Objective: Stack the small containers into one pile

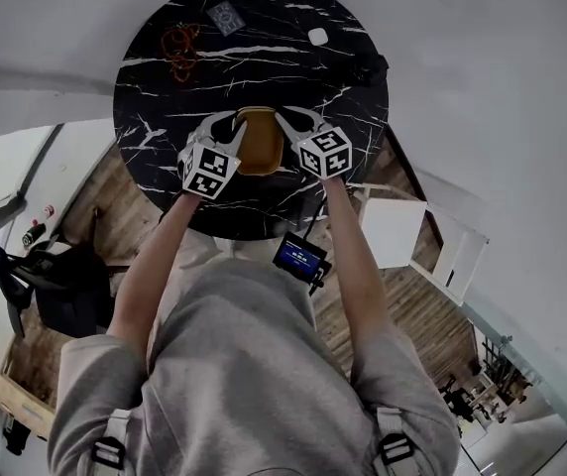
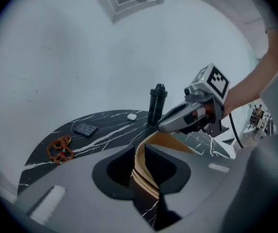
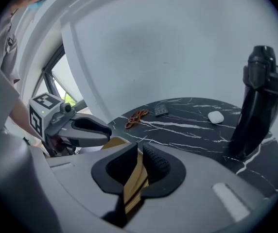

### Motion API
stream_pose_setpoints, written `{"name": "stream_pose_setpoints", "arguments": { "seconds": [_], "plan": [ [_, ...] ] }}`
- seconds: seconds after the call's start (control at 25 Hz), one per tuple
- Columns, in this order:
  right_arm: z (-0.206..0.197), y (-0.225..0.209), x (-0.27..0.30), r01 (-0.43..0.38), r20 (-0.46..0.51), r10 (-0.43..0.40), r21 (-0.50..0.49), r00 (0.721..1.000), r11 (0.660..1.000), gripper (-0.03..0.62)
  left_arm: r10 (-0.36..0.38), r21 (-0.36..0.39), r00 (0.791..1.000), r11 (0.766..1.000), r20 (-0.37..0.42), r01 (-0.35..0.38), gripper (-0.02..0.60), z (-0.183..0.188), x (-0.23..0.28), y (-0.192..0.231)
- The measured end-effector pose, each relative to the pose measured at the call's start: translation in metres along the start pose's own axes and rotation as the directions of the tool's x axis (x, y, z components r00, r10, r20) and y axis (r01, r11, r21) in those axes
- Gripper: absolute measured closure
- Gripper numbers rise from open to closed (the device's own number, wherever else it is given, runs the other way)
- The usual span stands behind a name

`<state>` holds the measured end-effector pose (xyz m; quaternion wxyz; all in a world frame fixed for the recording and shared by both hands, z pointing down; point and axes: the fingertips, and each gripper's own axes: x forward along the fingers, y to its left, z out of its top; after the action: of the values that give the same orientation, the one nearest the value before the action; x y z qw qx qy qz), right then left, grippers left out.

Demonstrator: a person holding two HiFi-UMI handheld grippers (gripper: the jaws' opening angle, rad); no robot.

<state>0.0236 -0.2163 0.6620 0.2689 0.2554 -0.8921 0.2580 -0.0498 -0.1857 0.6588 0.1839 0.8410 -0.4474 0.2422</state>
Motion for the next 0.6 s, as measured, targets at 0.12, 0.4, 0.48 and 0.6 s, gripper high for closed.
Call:
{"name": "stream_pose_setpoints", "arguments": {
  "seconds": [0.12, 0.4, 0.48, 0.6],
  "plan": [
    [-0.008, -0.008, 0.006, 0.008, -0.011, -0.008, 0.045, 1.0, 0.999, 0.553, -0.011, 0.016, 0.999, 1.0, -0.046, 0.011, 0.517, -0.017, 0.009, 0.002],
    [-0.024, -0.013, 0.021, 0.017, -0.069, -0.014, 0.052, 0.998, 0.998, 0.553, -0.033, -0.013, 0.993, 0.999, -0.11, 0.031, 0.523, -0.037, 0.024, 0.006],
    [-0.024, -0.015, 0.025, 0.017, -0.068, -0.013, 0.066, 0.998, 0.998, 0.553, -0.036, -0.008, 0.993, 0.999, -0.115, 0.035, 0.522, -0.039, 0.027, 0.01],
    [-0.027, -0.015, 0.029, 0.019, -0.076, -0.014, 0.067, 0.997, 0.998, 0.553, -0.042, -0.003, 0.991, 0.999, -0.124, 0.042, 0.522, -0.043, 0.03, 0.012]
  ]
}}
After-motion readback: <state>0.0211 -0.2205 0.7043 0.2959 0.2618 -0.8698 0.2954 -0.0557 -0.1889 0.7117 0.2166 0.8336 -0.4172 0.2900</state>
